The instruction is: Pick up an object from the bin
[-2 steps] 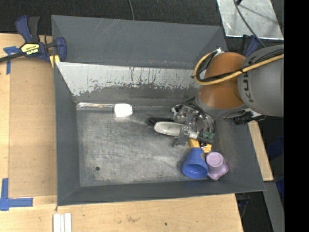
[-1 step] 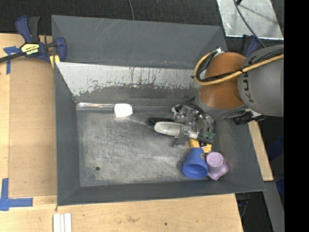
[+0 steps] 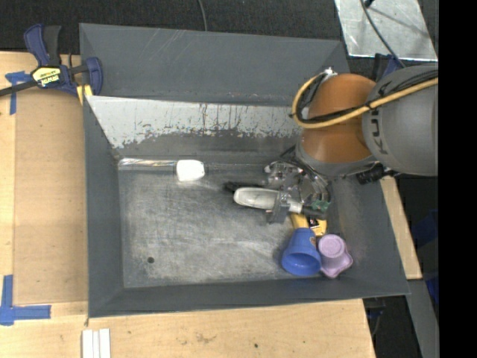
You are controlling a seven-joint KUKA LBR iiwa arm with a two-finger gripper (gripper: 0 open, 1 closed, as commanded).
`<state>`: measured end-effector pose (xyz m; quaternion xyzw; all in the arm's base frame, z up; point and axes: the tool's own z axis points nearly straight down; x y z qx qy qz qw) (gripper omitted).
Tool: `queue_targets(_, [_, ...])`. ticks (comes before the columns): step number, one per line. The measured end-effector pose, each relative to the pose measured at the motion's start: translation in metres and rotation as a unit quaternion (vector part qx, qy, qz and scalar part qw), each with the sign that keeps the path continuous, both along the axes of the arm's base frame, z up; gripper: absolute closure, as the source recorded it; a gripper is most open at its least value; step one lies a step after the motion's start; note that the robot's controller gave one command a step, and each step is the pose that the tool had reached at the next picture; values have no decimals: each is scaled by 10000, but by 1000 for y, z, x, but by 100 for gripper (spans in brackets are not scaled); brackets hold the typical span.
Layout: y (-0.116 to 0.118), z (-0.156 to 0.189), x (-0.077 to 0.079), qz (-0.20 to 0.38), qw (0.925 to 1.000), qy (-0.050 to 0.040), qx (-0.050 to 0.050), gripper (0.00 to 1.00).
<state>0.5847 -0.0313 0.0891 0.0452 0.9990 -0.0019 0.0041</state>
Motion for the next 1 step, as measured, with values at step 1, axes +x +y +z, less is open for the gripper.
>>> queue_targets(1, [16, 145, -33, 674, 9977, 29, 17, 100])
